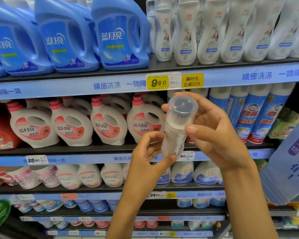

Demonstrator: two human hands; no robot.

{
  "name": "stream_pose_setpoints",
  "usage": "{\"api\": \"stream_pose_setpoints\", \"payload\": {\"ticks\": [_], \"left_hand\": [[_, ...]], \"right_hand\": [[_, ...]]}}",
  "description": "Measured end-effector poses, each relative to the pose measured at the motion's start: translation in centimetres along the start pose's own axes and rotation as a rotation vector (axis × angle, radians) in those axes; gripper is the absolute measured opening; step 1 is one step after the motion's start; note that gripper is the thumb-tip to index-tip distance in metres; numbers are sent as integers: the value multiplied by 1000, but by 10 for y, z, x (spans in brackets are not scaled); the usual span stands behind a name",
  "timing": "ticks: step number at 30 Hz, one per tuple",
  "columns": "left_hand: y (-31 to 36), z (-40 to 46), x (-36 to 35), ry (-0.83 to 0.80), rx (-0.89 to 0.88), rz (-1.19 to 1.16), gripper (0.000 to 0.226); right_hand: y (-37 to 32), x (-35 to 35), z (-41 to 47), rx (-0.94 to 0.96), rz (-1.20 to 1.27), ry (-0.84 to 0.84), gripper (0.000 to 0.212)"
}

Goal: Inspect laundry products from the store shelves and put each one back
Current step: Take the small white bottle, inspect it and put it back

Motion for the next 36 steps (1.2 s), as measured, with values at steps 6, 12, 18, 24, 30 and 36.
{"api": "stream_pose_setpoints", "payload": {"ticks": [6, 12, 18, 24, 30, 36], "left_hand": [[17, 10, 4, 49, -91, -5, 39], [58, 40, 12, 115, -267, 13, 37], [88, 82, 24, 255, -396, 112, 37], [96, 123, 29, 386, -417, 281, 37], [86, 140, 22, 425, -324, 334, 35], [82, 141, 19, 535, -322, 398, 31]], "right_hand": [[-11, -10, 9, 115, -122, 20, 60], [-47, -27, 42, 294, -218, 80, 57], [-79, -38, 88, 419, -392, 123, 53], [-91, -35, 126, 450, -582, 166, 46], [-83, -19, 149, 454, -731, 240, 61], [-83, -13, 156, 467, -880, 230, 69]]}}
Point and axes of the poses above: each hand's wrist, its own z-axis towards the middle knuckle, its own x-axis out of the back of the hand, y = z × x, the point moved 2 cm from there along z, towards the middle knuckle, and after that the axes turned 13 degrees about z, right-handed, at the moved point
